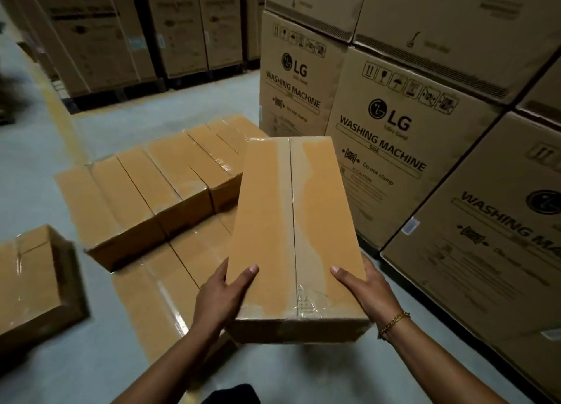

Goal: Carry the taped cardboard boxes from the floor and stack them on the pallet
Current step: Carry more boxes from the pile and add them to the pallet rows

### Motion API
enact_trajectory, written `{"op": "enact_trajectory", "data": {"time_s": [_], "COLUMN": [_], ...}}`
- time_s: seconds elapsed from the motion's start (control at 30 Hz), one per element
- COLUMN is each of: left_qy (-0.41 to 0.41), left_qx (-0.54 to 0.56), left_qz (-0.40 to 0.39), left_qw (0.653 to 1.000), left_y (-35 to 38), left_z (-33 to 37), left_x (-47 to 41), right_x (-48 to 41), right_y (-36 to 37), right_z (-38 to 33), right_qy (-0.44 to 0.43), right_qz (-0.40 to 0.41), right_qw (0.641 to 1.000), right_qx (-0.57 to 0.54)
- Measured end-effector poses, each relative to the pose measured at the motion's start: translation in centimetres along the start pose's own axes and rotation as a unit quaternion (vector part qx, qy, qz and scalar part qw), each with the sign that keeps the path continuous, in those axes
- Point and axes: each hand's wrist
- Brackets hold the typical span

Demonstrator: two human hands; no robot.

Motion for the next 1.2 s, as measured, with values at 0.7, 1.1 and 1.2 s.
{"op": "enact_trajectory", "data": {"time_s": [0.7, 1.1, 1.2], "left_qy": [-0.125, -0.219, -0.245], "left_qx": [-0.003, 0.031, 0.052], "left_qz": [-0.001, 0.122, 0.156], "left_qw": [0.992, 0.968, 0.955], "left_y": [18.0, 31.7, 37.2], "left_z": [7.8, 8.8, 7.8], "left_x": [-24.9, -32.8, -35.2], "right_x": [-32.5, -51.6, -57.9], "right_y": [-8.2, -12.5, -13.9], "right_z": [0.9, 3.9, 5.9], "right_qy": [0.054, 0.005, -0.020], "right_qz": [-0.077, -0.185, -0.195], "right_qw": [0.995, 0.979, 0.971], "right_qx": [0.023, 0.090, 0.139]}}
Point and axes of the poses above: each hand's wrist, its own x-axis away from the middle knuckle, its own y-axis out of the palm, z = x × y, and after that the axes turned 10 degrees about x, right-handed
